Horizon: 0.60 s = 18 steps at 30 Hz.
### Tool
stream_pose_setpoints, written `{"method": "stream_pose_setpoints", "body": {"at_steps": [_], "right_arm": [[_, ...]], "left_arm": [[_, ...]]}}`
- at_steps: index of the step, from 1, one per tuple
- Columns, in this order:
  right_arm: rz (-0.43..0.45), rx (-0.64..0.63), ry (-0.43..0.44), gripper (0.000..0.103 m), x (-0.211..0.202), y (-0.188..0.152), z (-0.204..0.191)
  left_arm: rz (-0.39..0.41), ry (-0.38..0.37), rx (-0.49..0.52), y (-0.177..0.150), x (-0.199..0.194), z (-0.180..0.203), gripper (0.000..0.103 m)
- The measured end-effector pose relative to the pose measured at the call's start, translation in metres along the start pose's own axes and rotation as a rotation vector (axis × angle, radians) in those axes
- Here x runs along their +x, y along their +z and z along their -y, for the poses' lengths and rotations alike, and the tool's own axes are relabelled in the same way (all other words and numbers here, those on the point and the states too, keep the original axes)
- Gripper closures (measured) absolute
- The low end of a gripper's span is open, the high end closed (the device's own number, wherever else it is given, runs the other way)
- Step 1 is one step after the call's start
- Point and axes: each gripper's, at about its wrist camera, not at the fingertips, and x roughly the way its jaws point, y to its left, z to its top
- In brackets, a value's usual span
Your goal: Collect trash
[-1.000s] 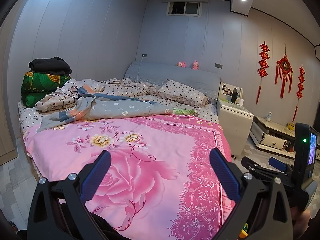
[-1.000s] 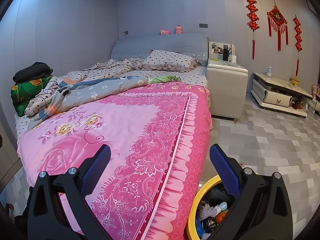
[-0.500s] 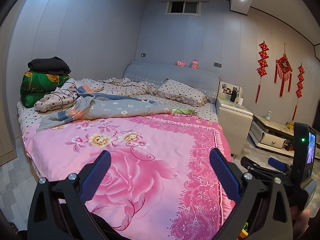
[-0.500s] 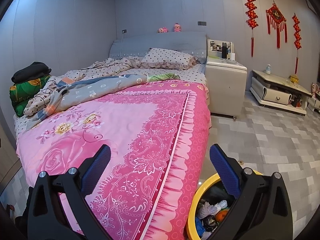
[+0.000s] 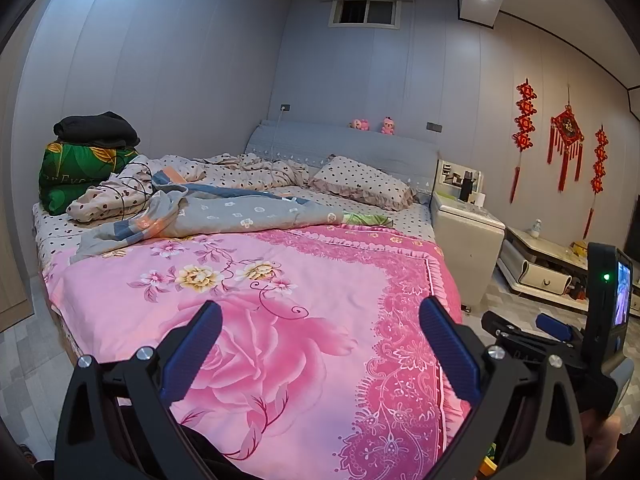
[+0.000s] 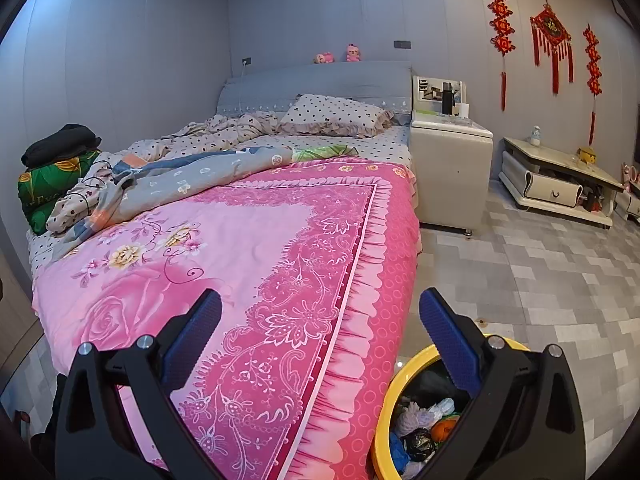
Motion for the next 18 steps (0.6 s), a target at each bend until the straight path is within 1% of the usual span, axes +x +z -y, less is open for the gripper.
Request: {"method": "stream_pose_setpoints", "body": {"at_steps": [18], "right_arm": [[-0.012,0.007,-0.003,0.008,0.0025,-0.0013,0.0026]], "left_arm": [[-0.012,-0.012,0.001,-0.0023,0.0047,-0.0021,0.008]]}}
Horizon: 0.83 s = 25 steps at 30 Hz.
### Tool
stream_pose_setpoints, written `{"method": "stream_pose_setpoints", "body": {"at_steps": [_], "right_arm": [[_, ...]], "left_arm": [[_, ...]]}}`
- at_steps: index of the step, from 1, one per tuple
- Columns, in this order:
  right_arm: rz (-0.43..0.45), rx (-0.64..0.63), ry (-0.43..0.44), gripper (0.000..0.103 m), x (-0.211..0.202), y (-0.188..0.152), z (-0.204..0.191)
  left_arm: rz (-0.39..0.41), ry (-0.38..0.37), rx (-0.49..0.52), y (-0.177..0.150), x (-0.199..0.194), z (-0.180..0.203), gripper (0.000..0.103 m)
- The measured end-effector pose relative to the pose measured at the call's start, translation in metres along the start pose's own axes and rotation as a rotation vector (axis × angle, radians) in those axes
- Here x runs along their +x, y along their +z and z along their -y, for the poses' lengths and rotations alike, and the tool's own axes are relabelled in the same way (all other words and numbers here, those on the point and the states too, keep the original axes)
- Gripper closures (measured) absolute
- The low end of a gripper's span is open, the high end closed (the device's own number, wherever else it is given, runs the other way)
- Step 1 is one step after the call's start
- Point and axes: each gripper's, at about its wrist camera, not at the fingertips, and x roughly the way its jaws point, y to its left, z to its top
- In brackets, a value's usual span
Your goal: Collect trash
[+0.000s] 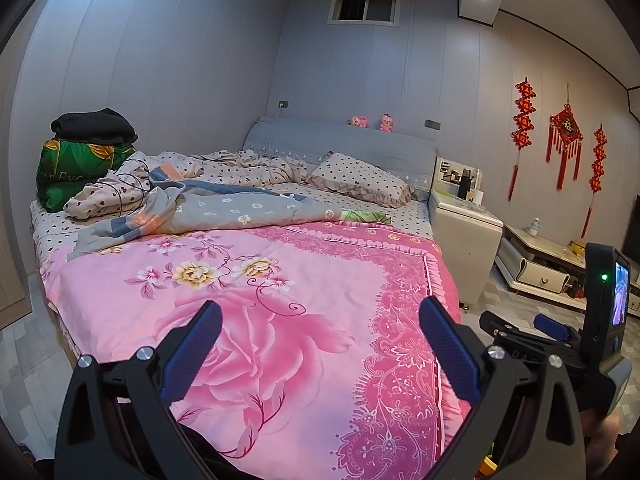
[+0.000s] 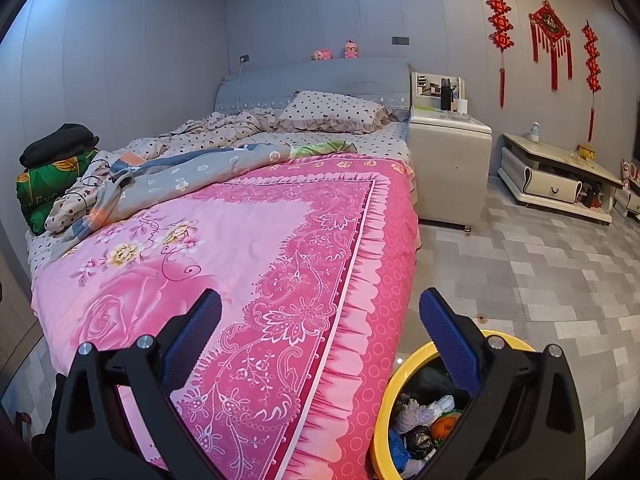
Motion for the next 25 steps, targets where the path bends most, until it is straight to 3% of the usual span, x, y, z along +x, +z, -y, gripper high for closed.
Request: {"method": "stream_pose_setpoints", "body": {"at_steps": [25], "right_arm": [[-0.013,0.003,0.002,0.008,0.0021,-0.0031,0.001]], "left_arm": [[-0.018,-0.003,0.014,0.0008,0.0047,0.0024,0.008]]}}
